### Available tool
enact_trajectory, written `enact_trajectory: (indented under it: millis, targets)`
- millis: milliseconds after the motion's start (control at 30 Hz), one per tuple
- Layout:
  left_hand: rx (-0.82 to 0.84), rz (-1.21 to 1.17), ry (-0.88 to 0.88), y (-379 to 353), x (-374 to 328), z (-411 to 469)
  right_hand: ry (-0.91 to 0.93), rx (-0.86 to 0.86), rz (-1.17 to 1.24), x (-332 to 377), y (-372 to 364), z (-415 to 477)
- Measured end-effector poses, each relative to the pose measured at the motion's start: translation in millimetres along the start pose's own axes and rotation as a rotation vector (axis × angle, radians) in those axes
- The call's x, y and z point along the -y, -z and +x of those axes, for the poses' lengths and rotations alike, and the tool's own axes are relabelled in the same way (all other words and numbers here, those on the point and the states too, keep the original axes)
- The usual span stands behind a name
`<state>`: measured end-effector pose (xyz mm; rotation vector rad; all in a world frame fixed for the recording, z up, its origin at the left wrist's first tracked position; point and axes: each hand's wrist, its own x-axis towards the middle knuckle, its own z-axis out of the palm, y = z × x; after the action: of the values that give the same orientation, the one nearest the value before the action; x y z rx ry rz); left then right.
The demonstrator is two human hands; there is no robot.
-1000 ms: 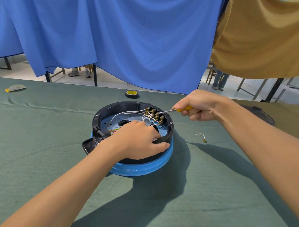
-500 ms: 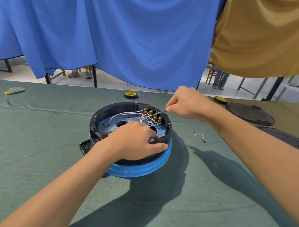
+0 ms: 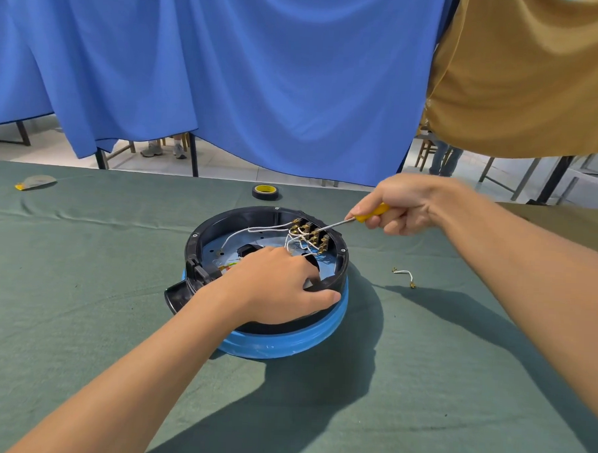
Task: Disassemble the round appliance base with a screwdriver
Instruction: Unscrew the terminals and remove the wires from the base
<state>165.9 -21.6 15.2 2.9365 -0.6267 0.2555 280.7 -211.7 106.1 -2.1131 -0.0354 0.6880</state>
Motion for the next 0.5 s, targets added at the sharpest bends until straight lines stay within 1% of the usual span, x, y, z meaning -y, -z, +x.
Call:
enact_trajectory:
  millis: [100,167,233,367,400,433,500]
  targets:
    - [0.006,-0.019,-0.005,1.2,0.3,0.8,-0.048,0.054,0.221,-16.1,-1.0,5.4]
    - [0.006,-0.015,-0.006,2.0,-0.5,1.1,-0.013,0.027,0.220,-19.9,-3.6,4.6]
    - [0.009,-0.015,0.004,1.9,-0.8,1.4,0.097,-0.058,0.089,-19.4,-8.2,0.8]
    - [0.016,-0.034,0.022,1.7,-1.8,1.0,0.418,-0.315,-0.357,-21.1,-24.0,-11.2]
    - [0.019,-0.049,0.023,1.9,-2.1,1.1,0.480,-0.378,-0.426,-22.6,-27.4,-12.7]
    - [0.026,-0.078,0.022,2.9,-2.6,1.0,0.526,-0.415,-0.446,-24.1,-30.1,-13.6]
    - [0.029,-0.183,0.024,7.5,-1.3,0.5,0.558,-0.403,-0.436,-27.3,-33.7,-13.9]
